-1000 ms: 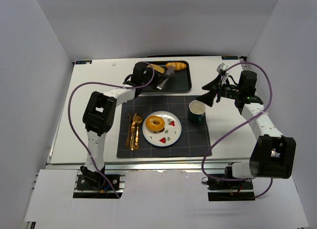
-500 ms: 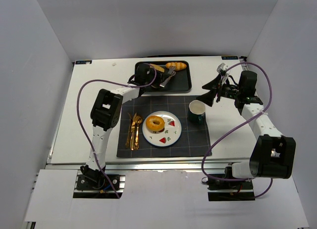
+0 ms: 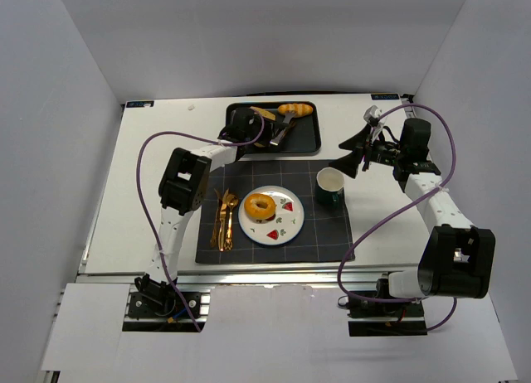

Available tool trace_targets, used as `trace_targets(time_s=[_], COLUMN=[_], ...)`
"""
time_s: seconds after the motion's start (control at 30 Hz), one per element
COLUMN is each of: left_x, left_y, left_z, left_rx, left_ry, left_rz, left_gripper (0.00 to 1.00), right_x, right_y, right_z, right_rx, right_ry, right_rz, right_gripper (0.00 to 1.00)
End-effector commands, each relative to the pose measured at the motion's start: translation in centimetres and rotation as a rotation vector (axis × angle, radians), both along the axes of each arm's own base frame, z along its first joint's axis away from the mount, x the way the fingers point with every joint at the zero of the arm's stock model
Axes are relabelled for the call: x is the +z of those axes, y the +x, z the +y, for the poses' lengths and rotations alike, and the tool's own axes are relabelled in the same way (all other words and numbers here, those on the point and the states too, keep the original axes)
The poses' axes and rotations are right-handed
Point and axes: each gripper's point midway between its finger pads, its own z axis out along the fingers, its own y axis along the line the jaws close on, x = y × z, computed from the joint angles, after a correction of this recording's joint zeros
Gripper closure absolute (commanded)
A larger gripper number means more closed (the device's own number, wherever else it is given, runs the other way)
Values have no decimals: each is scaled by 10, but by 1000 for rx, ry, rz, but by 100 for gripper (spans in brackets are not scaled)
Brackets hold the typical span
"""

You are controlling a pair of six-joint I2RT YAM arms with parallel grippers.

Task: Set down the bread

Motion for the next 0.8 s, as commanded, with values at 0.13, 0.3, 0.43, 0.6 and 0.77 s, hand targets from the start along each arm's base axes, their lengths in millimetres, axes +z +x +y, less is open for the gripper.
trace_targets(time_s=[0.13, 0.3, 0.43, 0.6, 0.77], left_x=[24, 26, 23, 22, 29], left_y=[11, 11, 12, 12, 9], left_z=[-7, -7, -5, -2, -2], left_rx=[7, 11, 17, 27, 23], left_ry=[-47, -57, -63, -85, -107], left_rz=[-46, -60, -54, -63, -78], left_gripper=[47, 48, 52, 68, 83], right_x=[6, 6, 6, 7, 9], right_y=[3, 4, 4, 3, 3], right_z=[-3, -4, -4, -4, -5], right_rx=[3, 1, 1, 1, 2], right_ry=[3, 2, 3, 3, 2], right_rz=[-39, -37, -37, -37, -40], right_gripper=[12, 12, 12, 12, 12])
